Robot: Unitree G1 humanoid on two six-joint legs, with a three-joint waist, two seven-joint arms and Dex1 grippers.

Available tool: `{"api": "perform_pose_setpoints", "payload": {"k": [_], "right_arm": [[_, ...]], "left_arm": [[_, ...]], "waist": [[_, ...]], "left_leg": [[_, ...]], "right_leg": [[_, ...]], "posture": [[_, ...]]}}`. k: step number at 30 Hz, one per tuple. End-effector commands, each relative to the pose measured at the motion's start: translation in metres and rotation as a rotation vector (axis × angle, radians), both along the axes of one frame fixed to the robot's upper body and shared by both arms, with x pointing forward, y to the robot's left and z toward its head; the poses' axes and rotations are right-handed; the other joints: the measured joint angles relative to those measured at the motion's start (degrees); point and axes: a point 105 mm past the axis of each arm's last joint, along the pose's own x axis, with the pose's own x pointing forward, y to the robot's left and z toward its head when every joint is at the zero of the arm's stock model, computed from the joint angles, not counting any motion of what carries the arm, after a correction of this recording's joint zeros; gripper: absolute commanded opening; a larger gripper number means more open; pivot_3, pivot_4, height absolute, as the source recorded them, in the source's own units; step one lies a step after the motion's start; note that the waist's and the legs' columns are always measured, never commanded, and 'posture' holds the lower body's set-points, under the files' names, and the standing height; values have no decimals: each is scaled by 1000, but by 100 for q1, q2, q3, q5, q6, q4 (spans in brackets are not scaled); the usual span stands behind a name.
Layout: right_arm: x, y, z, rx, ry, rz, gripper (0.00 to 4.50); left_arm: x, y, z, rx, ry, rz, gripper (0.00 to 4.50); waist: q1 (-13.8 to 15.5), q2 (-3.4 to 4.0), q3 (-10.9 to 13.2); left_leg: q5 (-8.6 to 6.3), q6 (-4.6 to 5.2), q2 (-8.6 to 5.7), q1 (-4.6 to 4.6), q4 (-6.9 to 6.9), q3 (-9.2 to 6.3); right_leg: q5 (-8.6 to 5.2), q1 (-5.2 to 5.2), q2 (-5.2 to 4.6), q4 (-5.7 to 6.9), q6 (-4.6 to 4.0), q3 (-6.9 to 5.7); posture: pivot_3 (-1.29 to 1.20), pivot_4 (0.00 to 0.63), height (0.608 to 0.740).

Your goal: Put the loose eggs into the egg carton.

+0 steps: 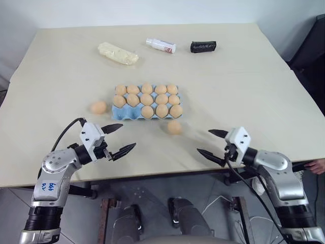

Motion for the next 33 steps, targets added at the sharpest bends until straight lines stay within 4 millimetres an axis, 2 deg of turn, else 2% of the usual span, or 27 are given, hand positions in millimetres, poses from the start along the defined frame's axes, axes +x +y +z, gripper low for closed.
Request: {"api": "perform_pose_setpoints", "payload": {"k": [1, 7, 11, 16, 20, 22, 24, 27, 30, 33], "right_arm": [[5, 12, 22, 62, -73, 15, 4479], [26, 55, 41, 153, -57, 38, 4479], [36, 87, 40, 130, 23, 69, 4479], [51, 106, 27, 96, 76, 58, 4479], [56, 112, 24, 104, 81, 50, 4479], [55, 116, 26, 119, 72, 68, 3679], [51, 120, 29, 124, 61, 97, 3329], [47, 127, 41, 133, 38, 142, 2428], [46, 145, 60, 149, 11, 204, 2428], [53, 168, 77, 164, -14, 244, 2428]], "left_arm": [[2, -2, 4, 19, -37, -18, 4500], [2, 2, 3, 20, -32, -14, 4500], [-2, 9, 3, 24, -31, 11, 4500], [-11, 19, 2, 33, -38, 66, 4500], [-16, 23, 3, 32, -39, 89, 4500], [-18, 26, 4, 32, -41, 109, 4500], [-19, 29, 4, 30, -43, 126, 4500], [-19, 33, 4, 25, -47, 155, 4500], [-20, 42, 3, 9, -47, 209, 4500], [-22, 50, -2, 3, -36, 250, 4500]], "waist": [[-11, 0, 0], [-9, 0, 0], [6, 0, 0], [8, 0, 0], [24, -1, 0], [23, -1, 0], [4, -2, -1], [-4, -2, -1], [-22, -1, -1], [-77, -1, -1]], "left_leg": [[1, 2, 0, 0, 0, 0], [10, 11, 6, -1, 1, -1], [4, 7, 6, -7, -6, -2], [-8, 9, 14, -13, -11, -4], [-9, 11, 15, -14, -11, 0], [-13, 7, 13, -15, -10, 0], [-15, 7, 10, -15, -6, 2], [-14, 7, 13, -13, -7, 5], [-14, 6, 15, -13, -10, 6], [-13, 5, 16, -12, -7, 7]], "right_leg": [[3, 0, 0, -1, 1, 4], [8, -2, -5, -4, -4, 13], [8, -9, -10, -6, -5, 10], [1, -13, -5, -11, -14, 3], [0, -15, -3, -13, -13, 2], [0, -14, -5, -13, -12, 3], [5, -12, -7, -13, -5, 5], [5, -13, -5, -10, -3, 7], [4, -17, -3, -8, -5, 8], [5, -18, -2, -3, -5, 8]], "posture": [[0, 150, 740], [0, 150, 740], [0, 150, 740], [0, 150, 740], [0, 150, 740], [0, 150, 740], [0, 150, 740], [0, 150, 740], [0, 150, 740], [0, 150, 740]]}}
